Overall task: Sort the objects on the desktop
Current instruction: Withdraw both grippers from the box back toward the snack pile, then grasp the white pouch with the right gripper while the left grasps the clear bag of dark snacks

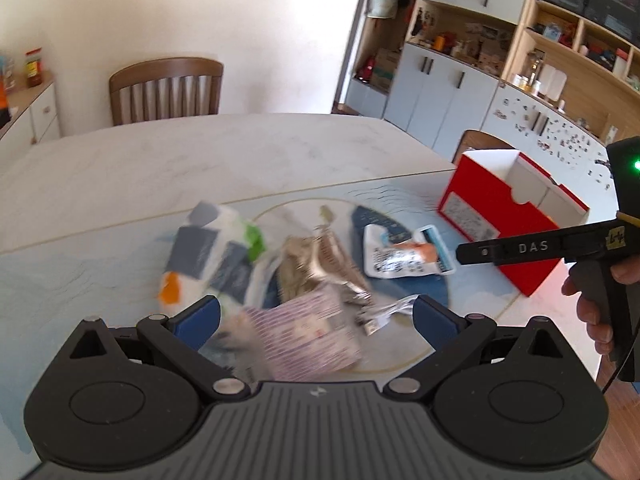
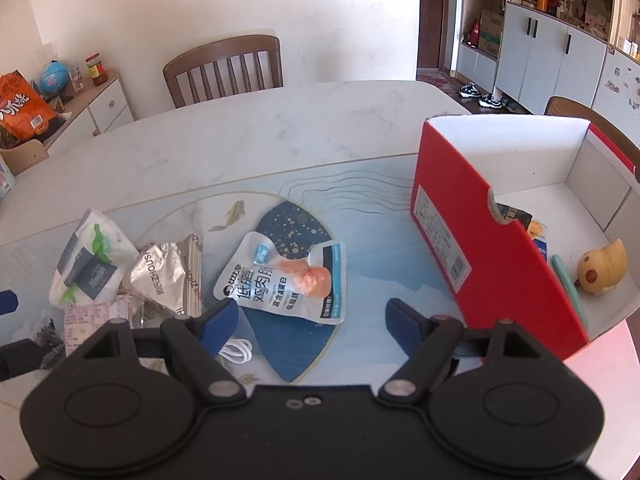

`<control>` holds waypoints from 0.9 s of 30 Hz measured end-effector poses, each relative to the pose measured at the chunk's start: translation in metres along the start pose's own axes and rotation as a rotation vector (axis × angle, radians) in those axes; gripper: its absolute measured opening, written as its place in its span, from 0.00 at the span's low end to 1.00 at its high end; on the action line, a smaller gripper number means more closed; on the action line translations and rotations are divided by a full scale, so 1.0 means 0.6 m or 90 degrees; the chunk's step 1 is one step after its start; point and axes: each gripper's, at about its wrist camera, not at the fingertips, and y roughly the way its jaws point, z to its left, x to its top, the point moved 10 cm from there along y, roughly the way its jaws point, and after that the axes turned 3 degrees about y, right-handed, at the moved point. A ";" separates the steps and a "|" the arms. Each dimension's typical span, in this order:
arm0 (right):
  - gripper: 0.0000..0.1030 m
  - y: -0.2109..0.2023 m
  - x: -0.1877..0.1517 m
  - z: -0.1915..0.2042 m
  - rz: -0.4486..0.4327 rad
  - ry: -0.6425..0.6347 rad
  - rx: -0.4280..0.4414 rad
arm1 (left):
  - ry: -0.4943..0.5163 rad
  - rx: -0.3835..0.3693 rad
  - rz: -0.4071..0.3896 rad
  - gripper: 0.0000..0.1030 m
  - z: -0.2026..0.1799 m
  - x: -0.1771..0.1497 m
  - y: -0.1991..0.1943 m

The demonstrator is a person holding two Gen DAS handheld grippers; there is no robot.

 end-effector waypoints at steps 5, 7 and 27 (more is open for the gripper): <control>0.79 0.016 -0.005 0.009 0.003 -0.014 -0.006 | 0.005 0.009 0.015 1.00 0.028 -0.026 0.006; 0.79 0.021 -0.006 0.015 0.004 -0.021 -0.007 | 0.010 0.025 0.014 1.00 0.037 -0.035 0.008; 0.79 0.105 0.005 0.022 0.009 -0.042 -0.037 | -0.023 0.086 0.036 0.99 0.119 -0.096 0.028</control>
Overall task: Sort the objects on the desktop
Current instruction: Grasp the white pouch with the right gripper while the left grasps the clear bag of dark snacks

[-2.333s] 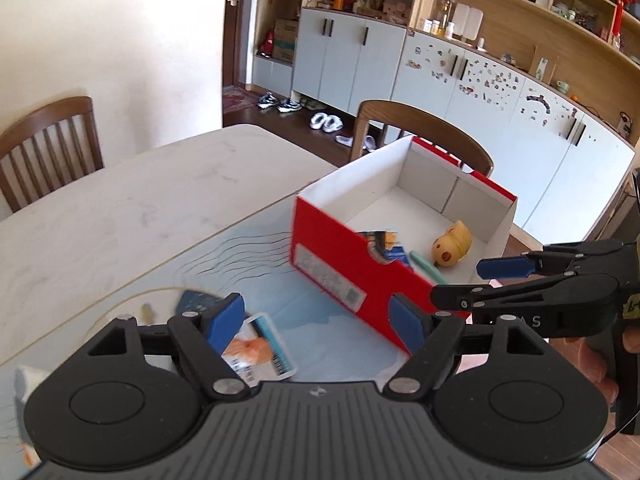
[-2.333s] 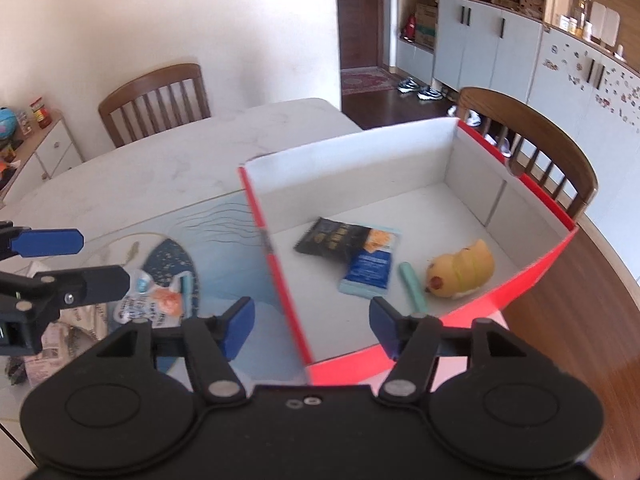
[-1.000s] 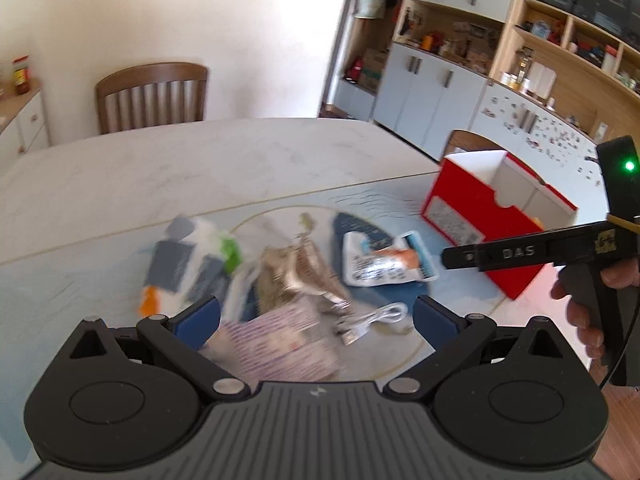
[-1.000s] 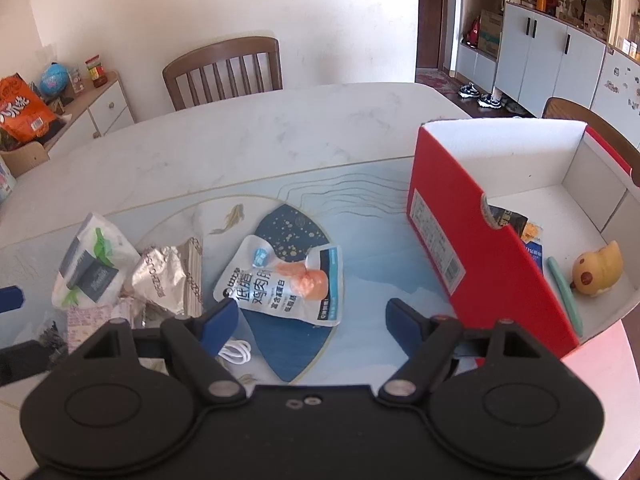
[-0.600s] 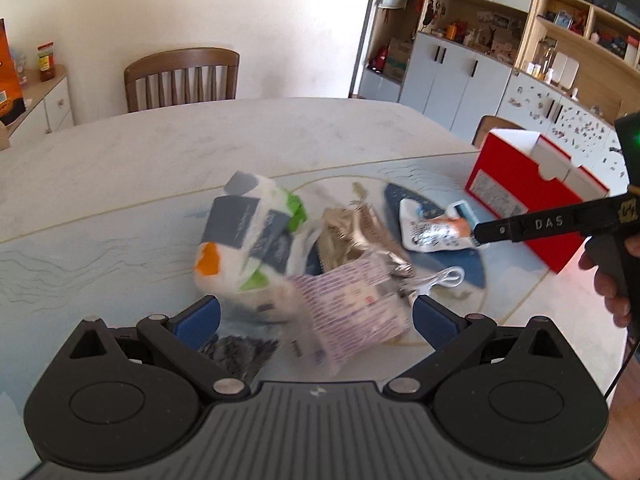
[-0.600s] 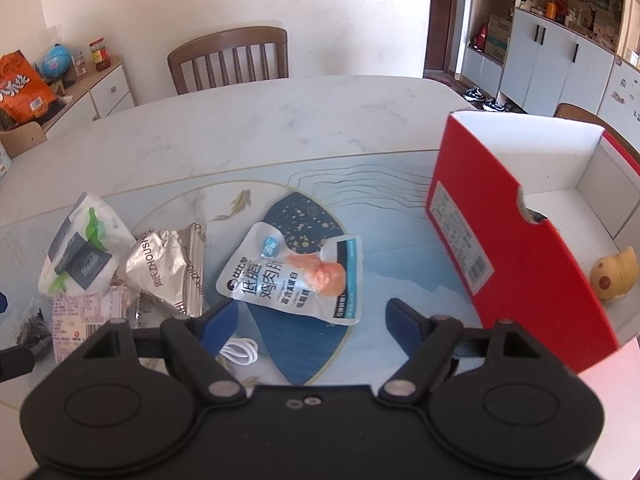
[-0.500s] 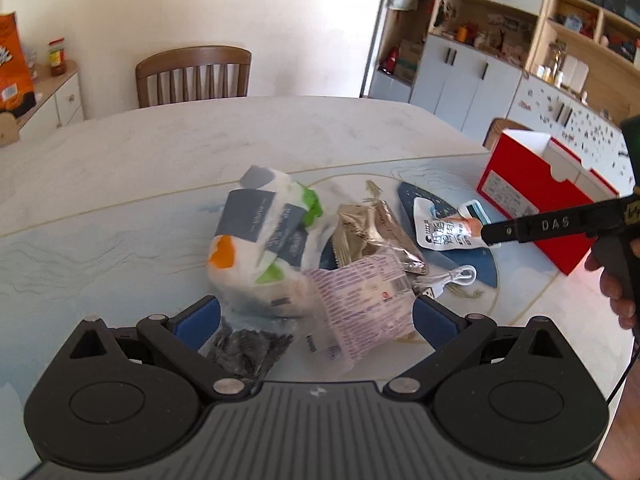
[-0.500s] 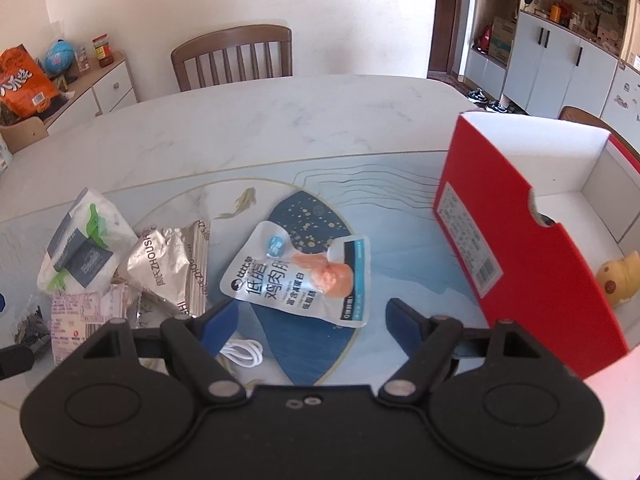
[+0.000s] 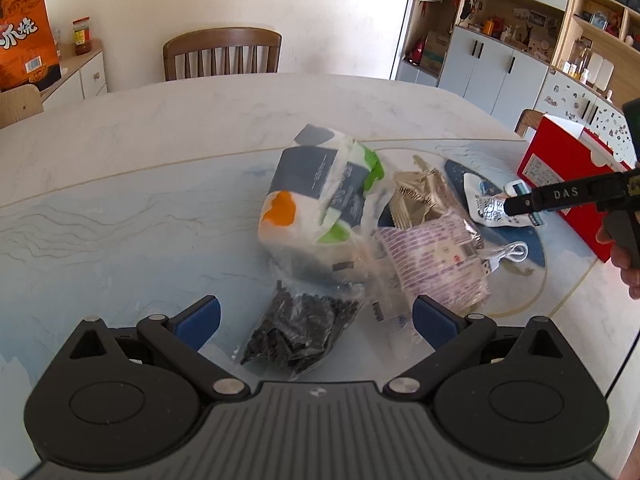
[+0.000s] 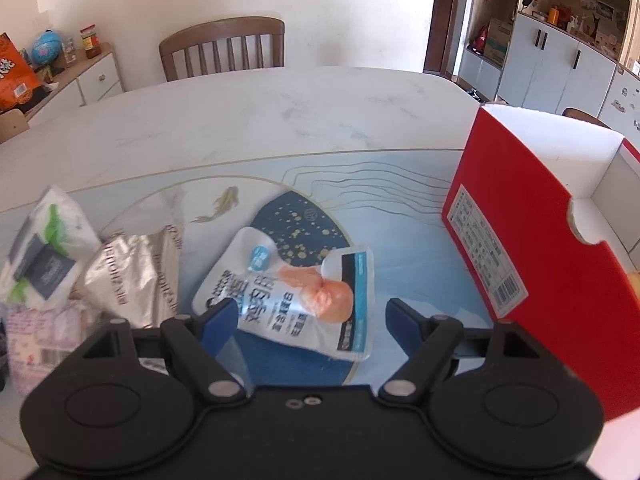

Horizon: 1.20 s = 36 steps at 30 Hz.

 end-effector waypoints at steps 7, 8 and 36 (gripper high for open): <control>0.80 0.037 0.003 -0.009 0.012 0.005 0.011 | -0.002 0.000 0.004 0.99 0.005 -0.008 0.007; 0.80 0.039 0.002 -0.008 0.015 0.008 0.019 | -0.002 -0.002 0.003 0.99 0.005 -0.008 0.007; 0.02 0.013 -0.004 0.000 -0.015 0.021 0.051 | 0.042 0.044 0.021 0.36 -0.006 -0.008 0.019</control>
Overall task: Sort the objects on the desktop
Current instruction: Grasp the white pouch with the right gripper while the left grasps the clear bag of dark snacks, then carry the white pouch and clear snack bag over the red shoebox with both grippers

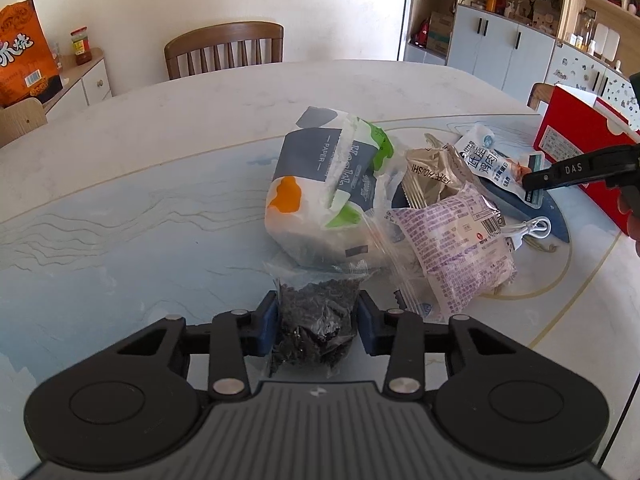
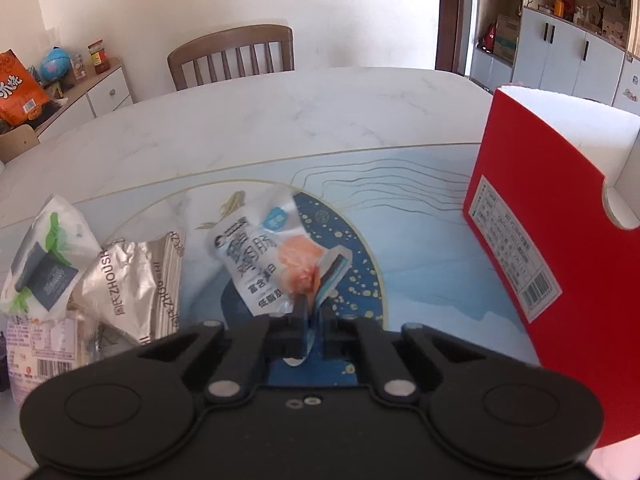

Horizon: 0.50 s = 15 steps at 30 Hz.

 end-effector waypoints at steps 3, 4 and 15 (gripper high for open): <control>0.00 -0.006 -0.001 0.004 -0.013 -0.009 -0.005 | 0.000 0.008 -0.002 0.34 0.002 0.001 -0.002; 0.00 -0.009 0.001 0.005 -0.021 -0.013 -0.010 | 0.001 0.014 -0.003 0.34 0.003 0.001 -0.004; 0.00 -0.052 0.015 0.004 -0.056 -0.003 -0.020 | 0.000 0.011 -0.018 0.32 -0.001 0.021 -0.035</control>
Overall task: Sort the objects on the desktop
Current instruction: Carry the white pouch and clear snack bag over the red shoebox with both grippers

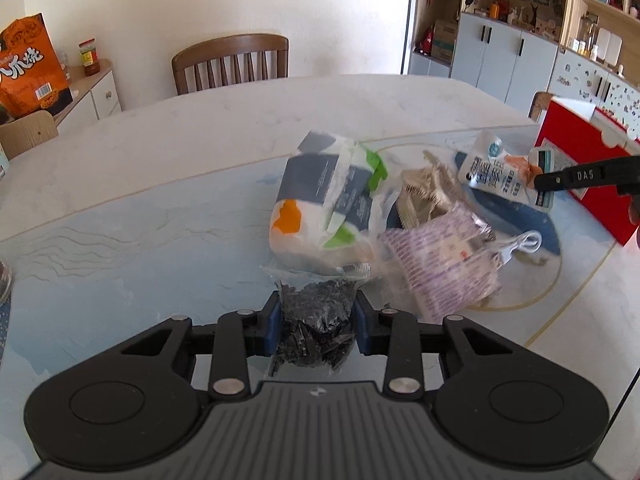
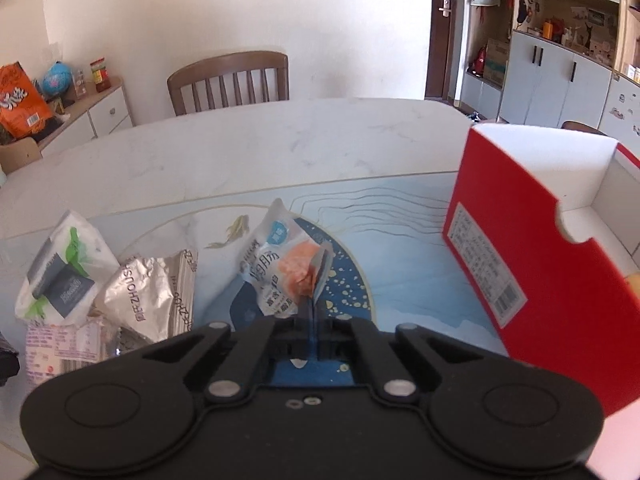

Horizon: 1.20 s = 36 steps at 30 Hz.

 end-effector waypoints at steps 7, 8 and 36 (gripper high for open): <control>0.00 -0.042 0.014 -0.019 -0.022 0.024 -0.005 | -0.004 -0.016 -0.014 0.32 -0.015 0.032 -0.027; 0.00 -0.051 0.018 -0.023 -0.027 0.028 -0.003 | -0.005 -0.020 -0.016 0.32 -0.020 0.037 -0.030; 0.00 -0.237 0.090 -0.257 -0.129 0.141 -0.071 | 0.122 -0.167 -0.099 0.32 -0.298 0.228 -0.076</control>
